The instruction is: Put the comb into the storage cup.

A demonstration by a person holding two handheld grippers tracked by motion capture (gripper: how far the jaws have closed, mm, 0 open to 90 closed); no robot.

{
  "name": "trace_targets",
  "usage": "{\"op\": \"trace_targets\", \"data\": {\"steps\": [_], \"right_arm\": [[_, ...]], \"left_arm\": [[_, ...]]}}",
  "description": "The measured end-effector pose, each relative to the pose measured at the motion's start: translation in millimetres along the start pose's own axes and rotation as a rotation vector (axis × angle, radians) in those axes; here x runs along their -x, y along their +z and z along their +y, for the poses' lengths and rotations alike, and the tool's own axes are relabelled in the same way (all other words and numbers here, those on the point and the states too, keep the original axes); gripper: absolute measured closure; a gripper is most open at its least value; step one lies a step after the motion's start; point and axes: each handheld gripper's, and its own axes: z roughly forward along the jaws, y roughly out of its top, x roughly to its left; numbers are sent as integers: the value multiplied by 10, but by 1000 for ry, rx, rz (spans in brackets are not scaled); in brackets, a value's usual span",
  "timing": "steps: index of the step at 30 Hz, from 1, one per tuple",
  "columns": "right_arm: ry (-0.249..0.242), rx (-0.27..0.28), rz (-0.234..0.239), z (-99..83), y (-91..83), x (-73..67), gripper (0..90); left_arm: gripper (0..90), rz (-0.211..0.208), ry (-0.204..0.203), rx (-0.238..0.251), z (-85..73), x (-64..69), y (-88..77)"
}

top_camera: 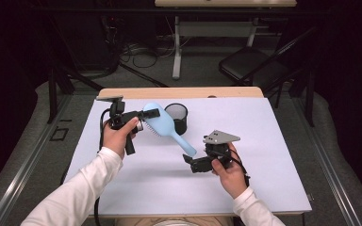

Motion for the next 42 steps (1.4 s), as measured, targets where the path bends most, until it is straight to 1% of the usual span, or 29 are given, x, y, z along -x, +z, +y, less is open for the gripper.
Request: {"op": "trace_targets", "data": {"steps": [3, 6, 8, 13, 16, 19, 22, 26, 30, 34, 38, 39, 42], "right_arm": [[1, 0, 0, 0, 0, 0, 0], [2, 1, 0, 0, -2, 2, 0], [4, 1, 0, 1, -4, 4, 0], [4, 5, -5, 3, -11, 26, 0], [5, 5, -5, 2, -13, 31, 1], [8, 4, -8, 2, -15, 34, 2], [10, 5, -10, 1, -19, 40, 3], [9, 4, -11, -1, -19, 48, 4], [8, 3, -12, -1, -19, 49, 4], [8, 2, -12, -2, -19, 48, 5], [9, 1, -13, -3, -18, 50, 5], [8, 2, -13, -3, -18, 51, 5], [7, 1, -13, -4, -18, 51, 5]], "left_arm": [[513, 1, 11, 11, 27, 11, -21], [513, 1, 6, 20, 54, 31, -40], [512, 3, 20, 24, 75, 28, -53], [512, 1, 21, 36, 127, 37, -77], [512, 8, 35, 44, 160, 52, -91], [511, 3, 43, 52, 196, 68, -103], [511, 16, 67, 59, 222, 96, -117], [510, 23, 89, 81, 255, 129, -137], [510, 19, 89, 103, 289, 161, -156], [510, 25, 97, 108, 315, 176, -164], [509, 23, 89, 119, 338, 179, -167], [509, 21, 83, 124, 343, 180, -168], [509, 22, 81, 142, 369, 171, -173]]}}
